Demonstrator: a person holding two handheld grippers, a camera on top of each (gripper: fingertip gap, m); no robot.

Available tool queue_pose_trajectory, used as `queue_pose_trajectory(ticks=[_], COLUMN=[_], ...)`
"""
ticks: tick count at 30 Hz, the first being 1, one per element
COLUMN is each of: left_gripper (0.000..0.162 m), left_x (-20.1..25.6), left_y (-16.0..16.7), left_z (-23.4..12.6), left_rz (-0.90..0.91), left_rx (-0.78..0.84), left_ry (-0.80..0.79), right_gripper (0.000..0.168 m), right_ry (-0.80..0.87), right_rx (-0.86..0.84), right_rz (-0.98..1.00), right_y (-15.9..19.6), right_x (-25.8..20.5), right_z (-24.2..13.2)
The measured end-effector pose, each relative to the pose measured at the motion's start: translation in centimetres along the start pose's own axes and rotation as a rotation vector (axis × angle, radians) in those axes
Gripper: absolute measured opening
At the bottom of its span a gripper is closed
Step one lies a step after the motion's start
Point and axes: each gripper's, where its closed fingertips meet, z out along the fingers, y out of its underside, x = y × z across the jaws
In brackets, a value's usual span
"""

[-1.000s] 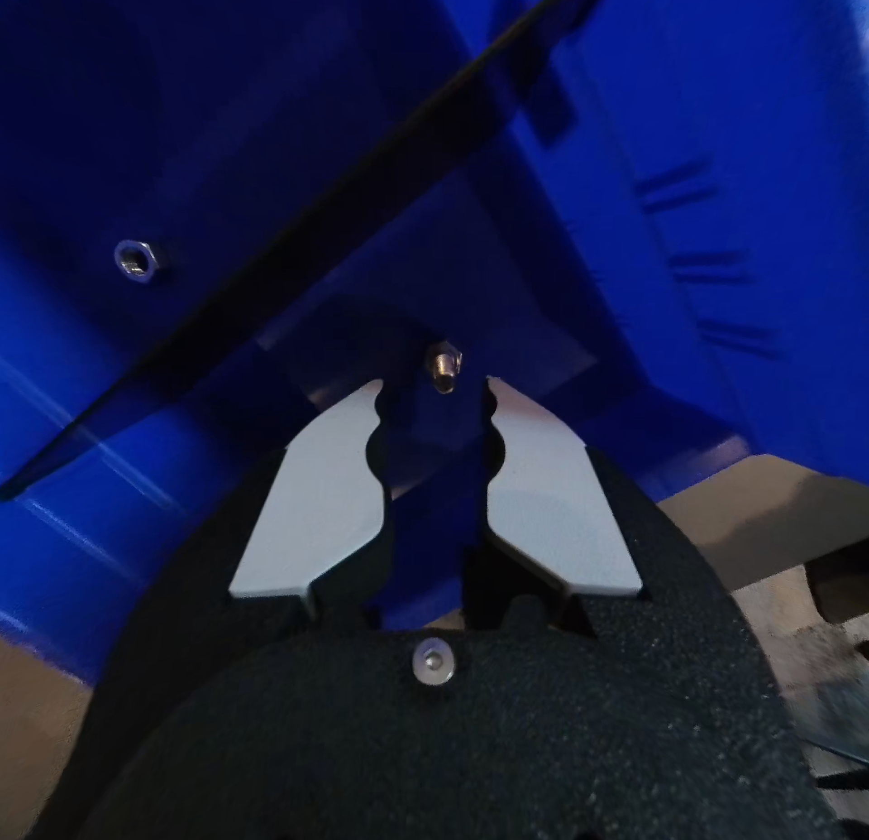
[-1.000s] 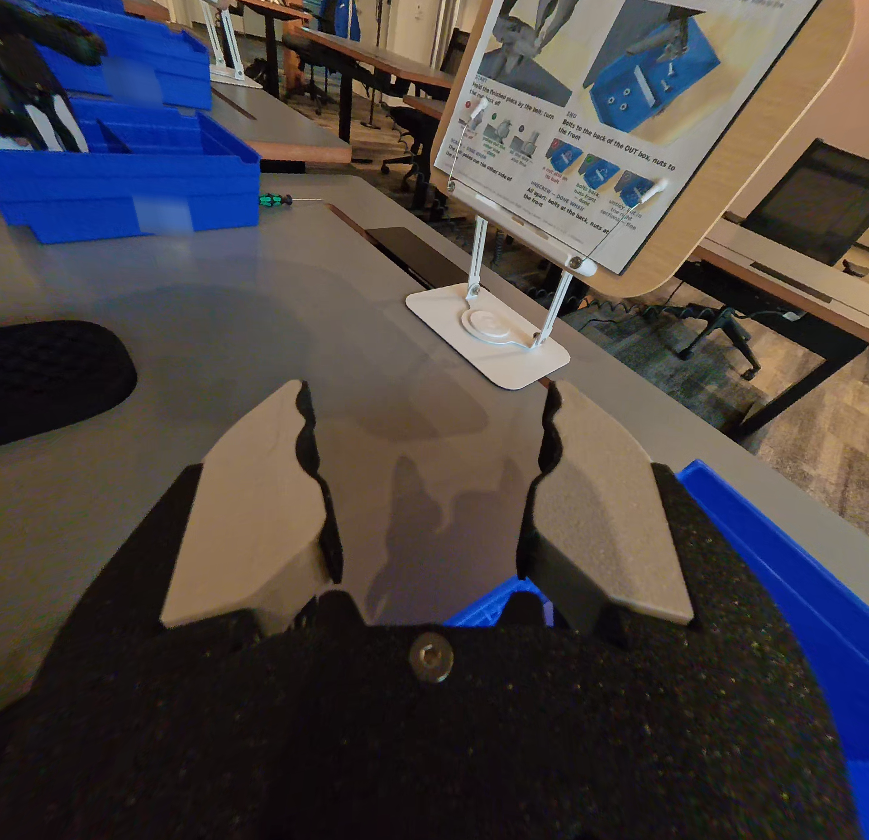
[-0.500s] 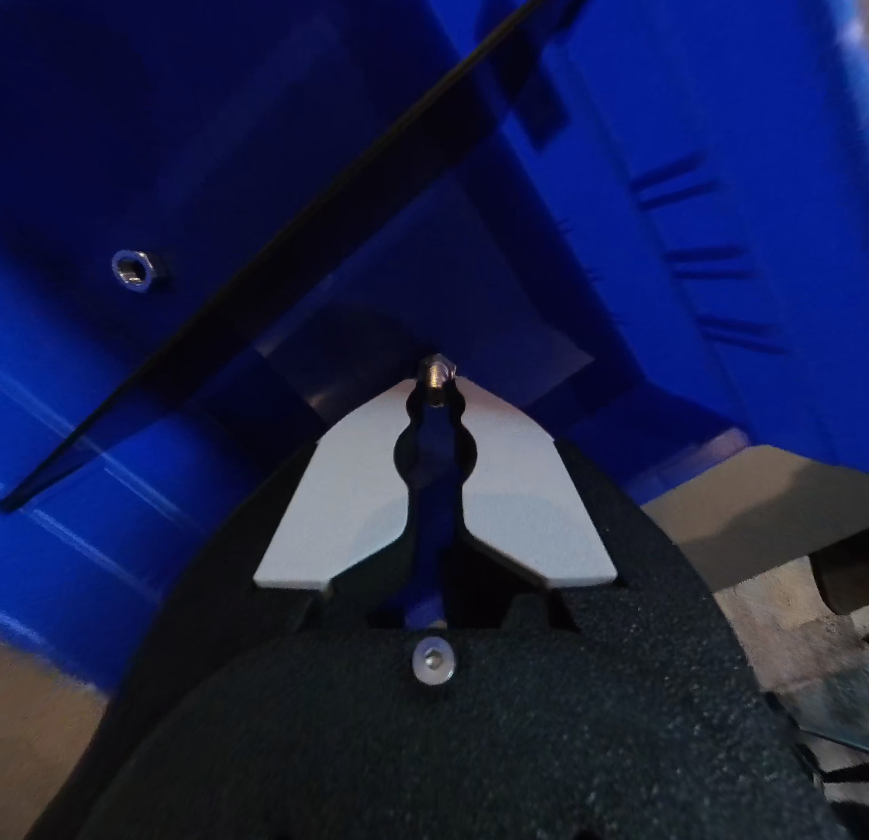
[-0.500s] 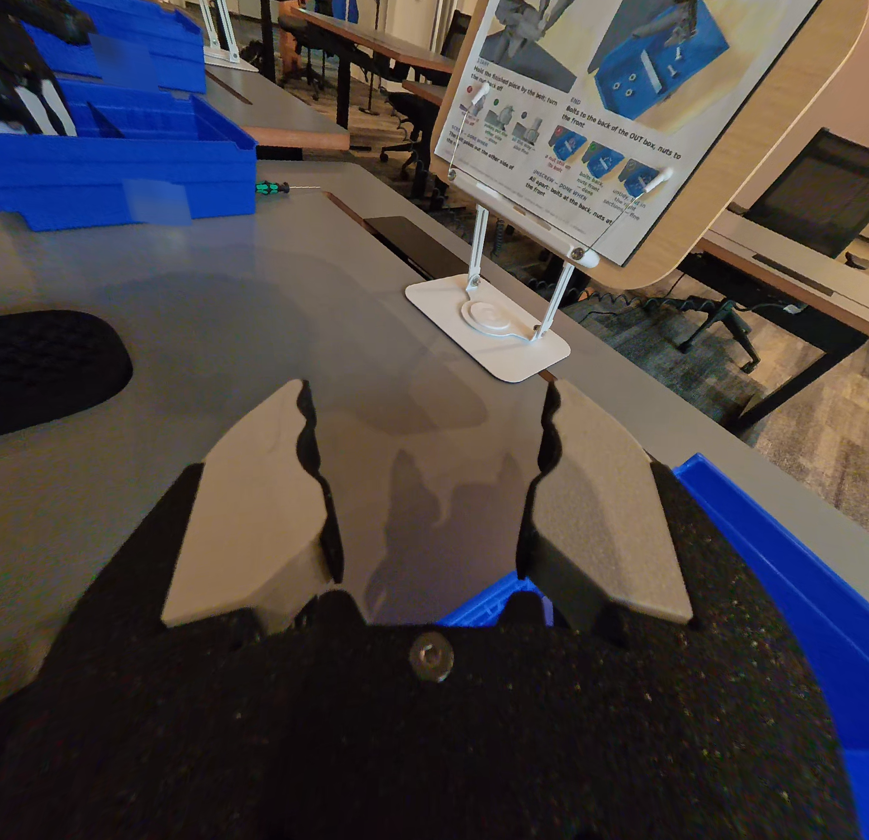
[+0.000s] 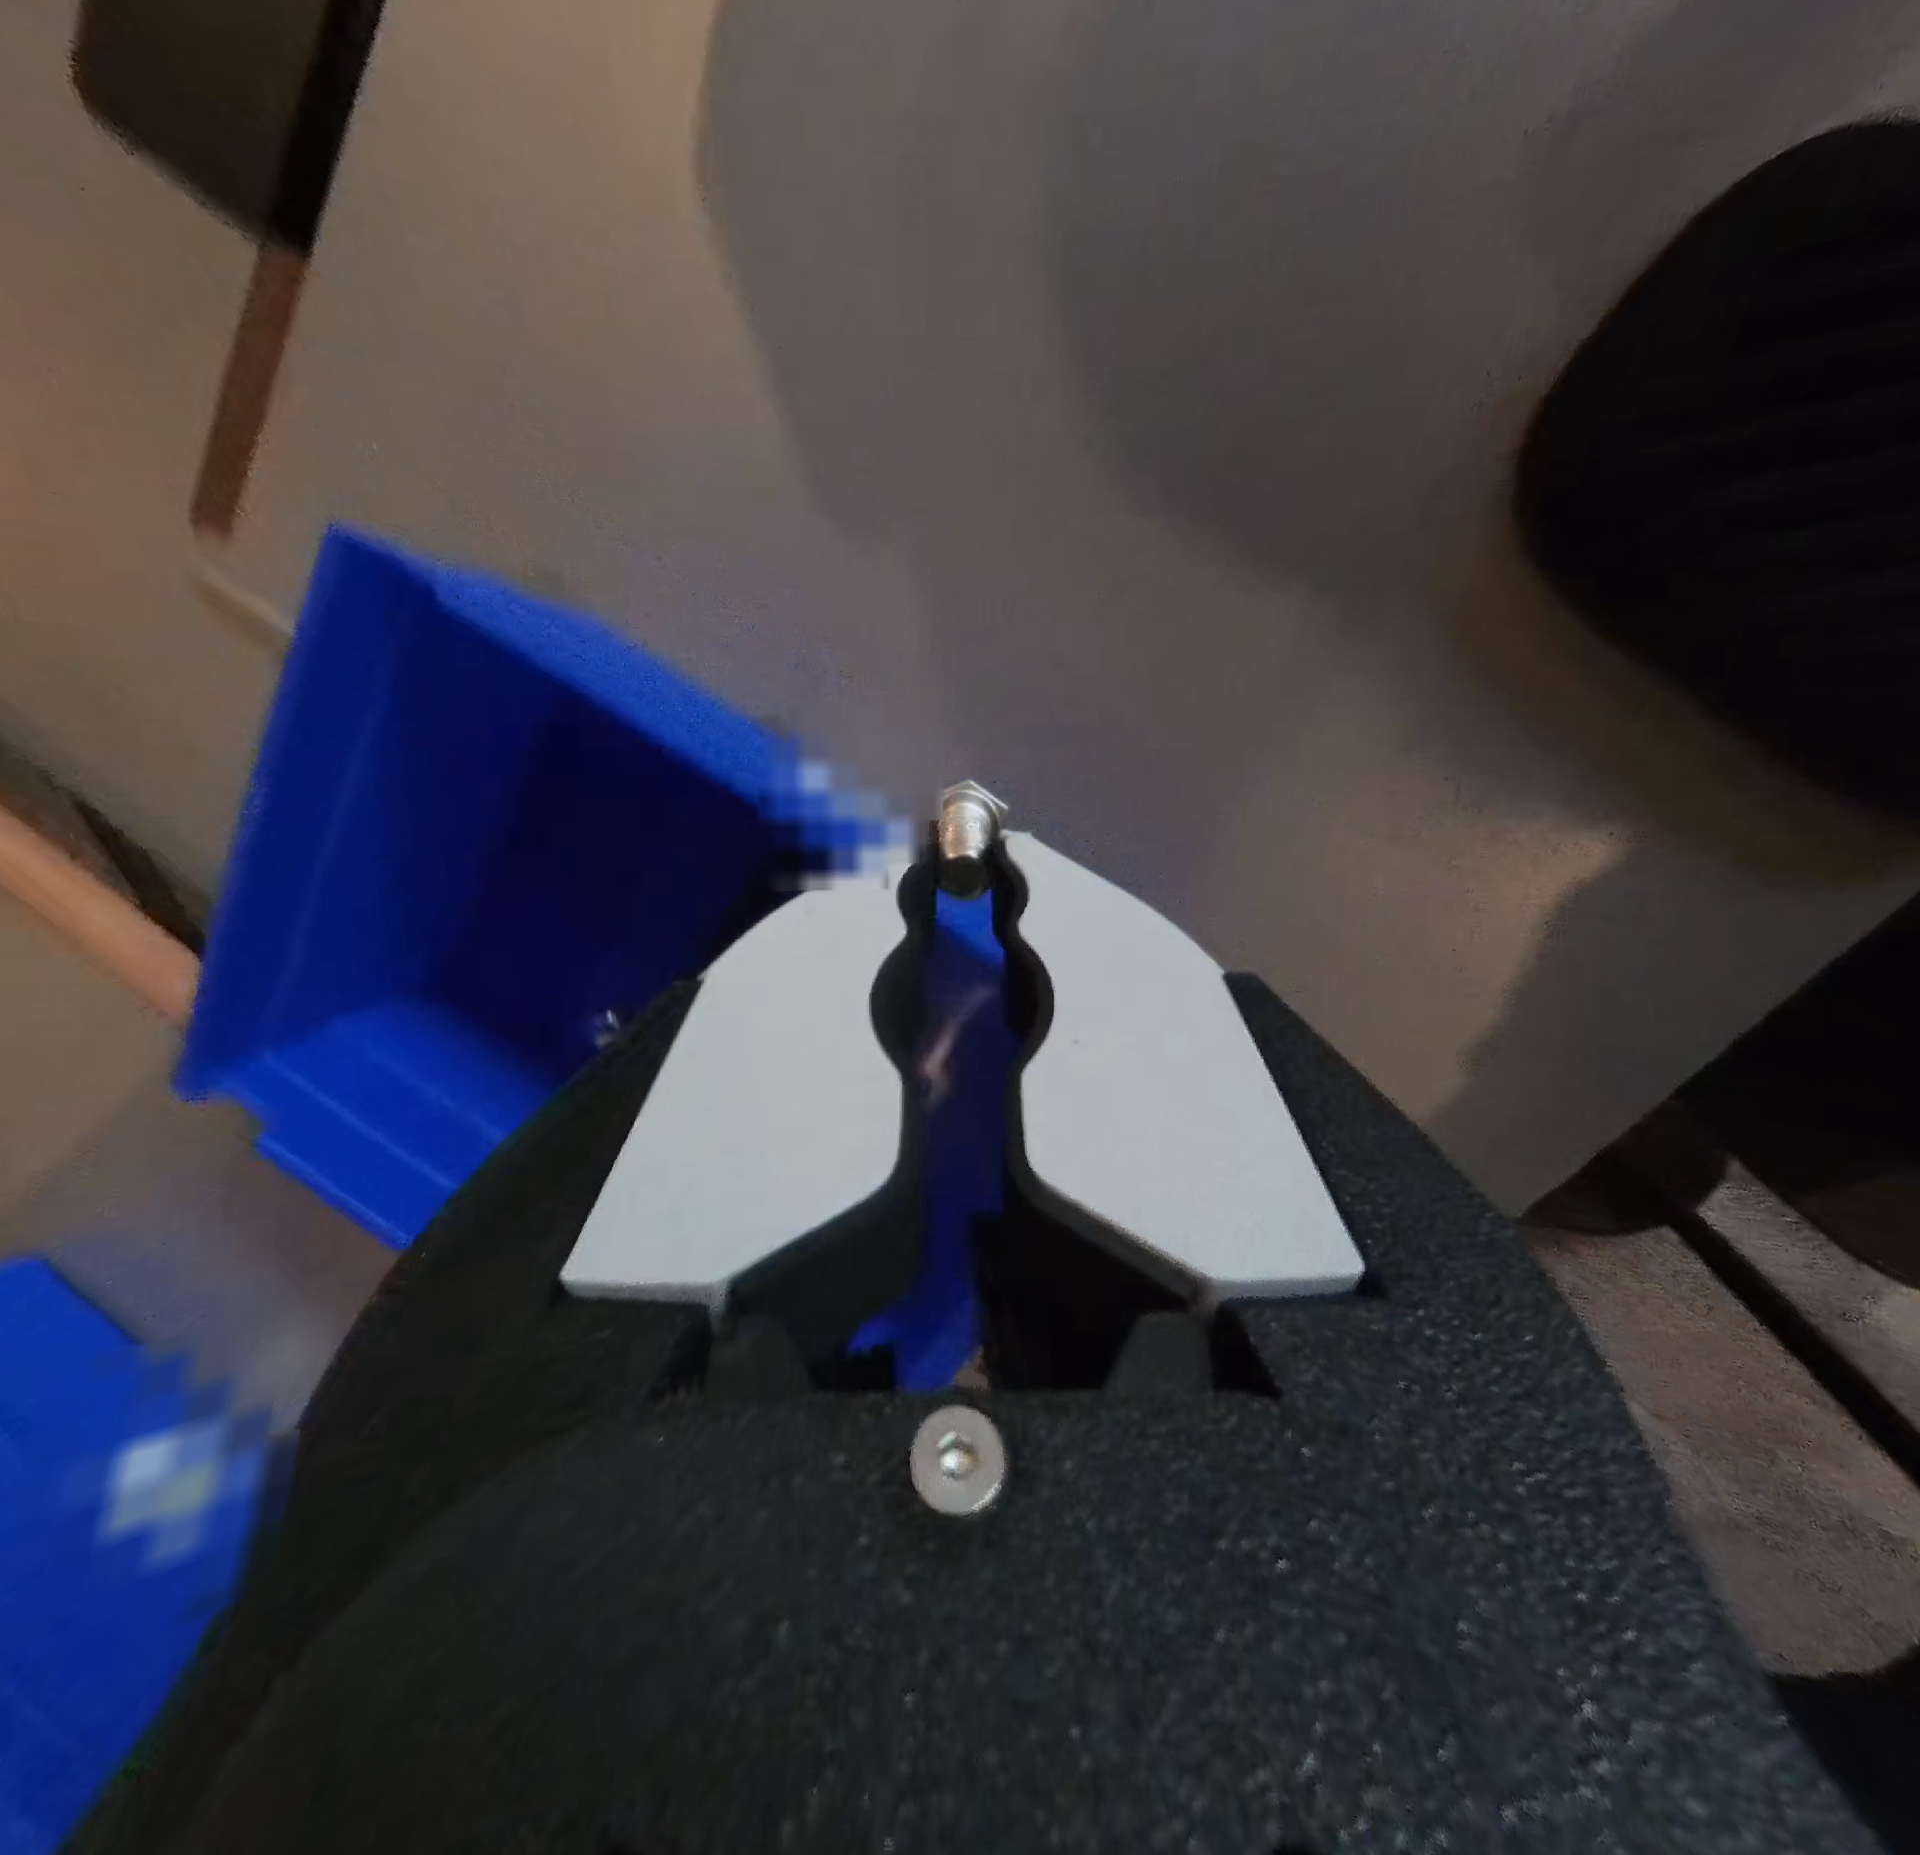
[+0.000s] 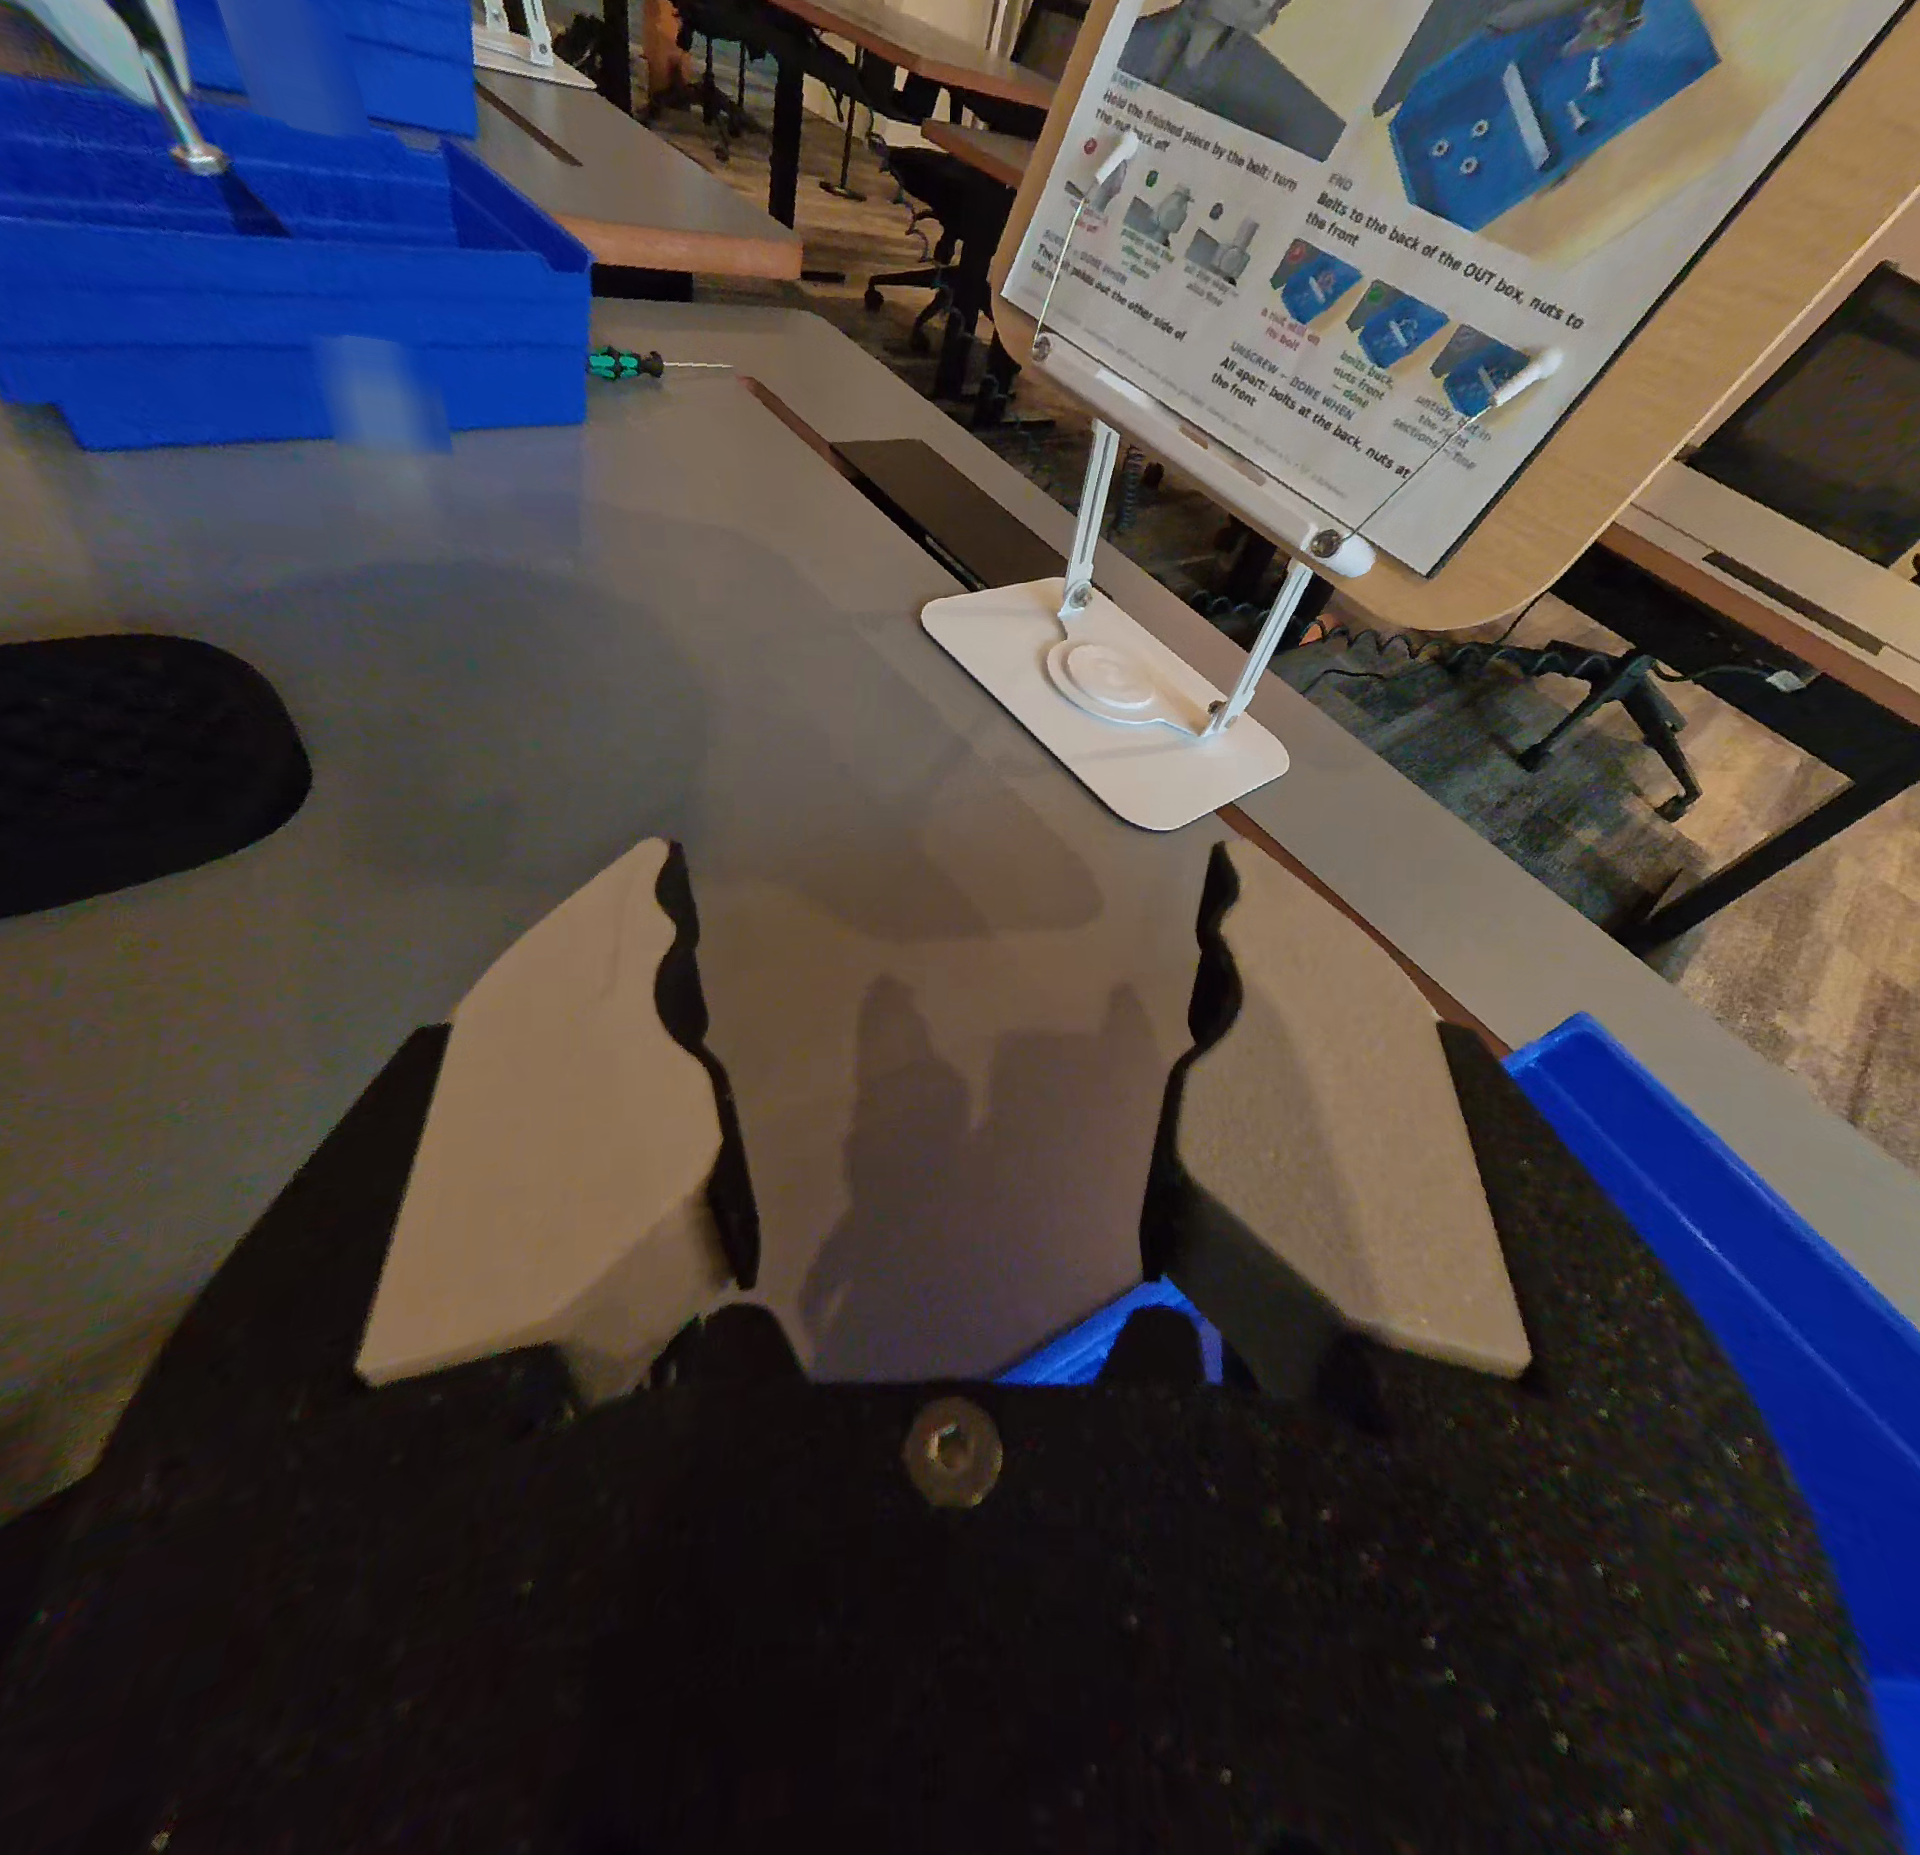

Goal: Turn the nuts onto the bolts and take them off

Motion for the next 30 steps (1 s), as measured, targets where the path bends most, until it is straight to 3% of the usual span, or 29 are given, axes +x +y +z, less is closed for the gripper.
queue_pose_trajectory(ticks=[6,14,21,30], left_gripper=[0.010,0.010,0.010,0.010], left_x=[5.0,11.4,16.0,19.8], left_y=[-7.7,-14.6,-17.9,-19.4], left_z=[0.7,4.0,8.3,12.9], left_rz=[0.227,0.424,0.487,0.527], left_rx=[0.031,0.037,0.034,0.015], left_ry=[0.041,0.172,0.278,0.311], right_gripper=[0.091,0.090,0.090,0.090], right_ry=[-0.001,-0.024,-0.032,-0.031], right_rx=[0.002,-0.007,-0.012,-0.028], right_rz=[-0.004,-0.018,-0.019,-0.019], right_y=[-0.1,-0.2,-0.1,0.4], right_x=[-0.1,-0.8,-1.1,-1.1], right_z=[-0.1,0.2,0.3,0.4])
